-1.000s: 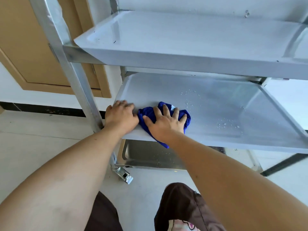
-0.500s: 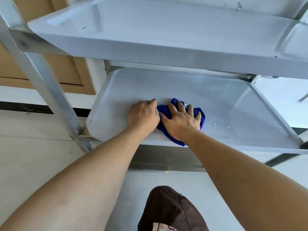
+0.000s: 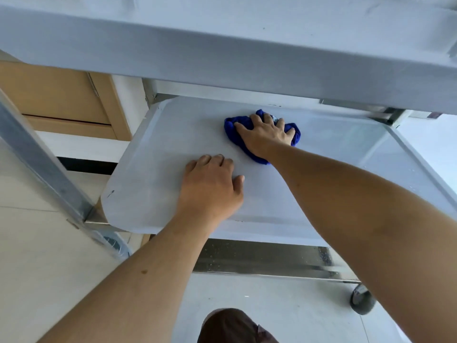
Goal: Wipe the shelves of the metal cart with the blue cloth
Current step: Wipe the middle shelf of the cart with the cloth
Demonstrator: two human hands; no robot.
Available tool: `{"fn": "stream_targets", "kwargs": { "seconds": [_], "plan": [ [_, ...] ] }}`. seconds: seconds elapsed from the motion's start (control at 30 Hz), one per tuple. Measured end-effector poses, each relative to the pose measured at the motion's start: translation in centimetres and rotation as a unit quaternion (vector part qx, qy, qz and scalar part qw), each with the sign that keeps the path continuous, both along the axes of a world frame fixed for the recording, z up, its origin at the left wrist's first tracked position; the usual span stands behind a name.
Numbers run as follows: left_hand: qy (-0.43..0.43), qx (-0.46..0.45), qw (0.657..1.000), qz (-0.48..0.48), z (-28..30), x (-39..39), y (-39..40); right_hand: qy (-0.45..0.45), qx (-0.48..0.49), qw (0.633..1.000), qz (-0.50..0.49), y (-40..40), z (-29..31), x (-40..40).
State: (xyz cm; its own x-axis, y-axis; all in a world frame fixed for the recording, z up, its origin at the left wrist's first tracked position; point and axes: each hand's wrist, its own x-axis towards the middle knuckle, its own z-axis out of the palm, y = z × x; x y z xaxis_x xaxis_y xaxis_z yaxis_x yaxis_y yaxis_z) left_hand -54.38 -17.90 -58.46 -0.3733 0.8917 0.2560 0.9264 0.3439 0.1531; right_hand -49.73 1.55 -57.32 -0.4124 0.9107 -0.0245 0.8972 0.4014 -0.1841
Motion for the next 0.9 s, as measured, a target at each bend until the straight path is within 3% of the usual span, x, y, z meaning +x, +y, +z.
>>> {"fn": "stream_targets", "kwargs": {
  "seconds": [0.4,0.9],
  "plan": [
    [0.005,-0.01,1.0,0.014,0.1,0.1,0.3,0.006,-0.009,1.0,0.002,3.7,0.4,-2.2],
    [-0.03,-0.009,1.0,-0.001,1.1,0.3,0.0,0.011,0.005,1.0,0.008,-6.1,-0.6,6.9]
  ]
}}
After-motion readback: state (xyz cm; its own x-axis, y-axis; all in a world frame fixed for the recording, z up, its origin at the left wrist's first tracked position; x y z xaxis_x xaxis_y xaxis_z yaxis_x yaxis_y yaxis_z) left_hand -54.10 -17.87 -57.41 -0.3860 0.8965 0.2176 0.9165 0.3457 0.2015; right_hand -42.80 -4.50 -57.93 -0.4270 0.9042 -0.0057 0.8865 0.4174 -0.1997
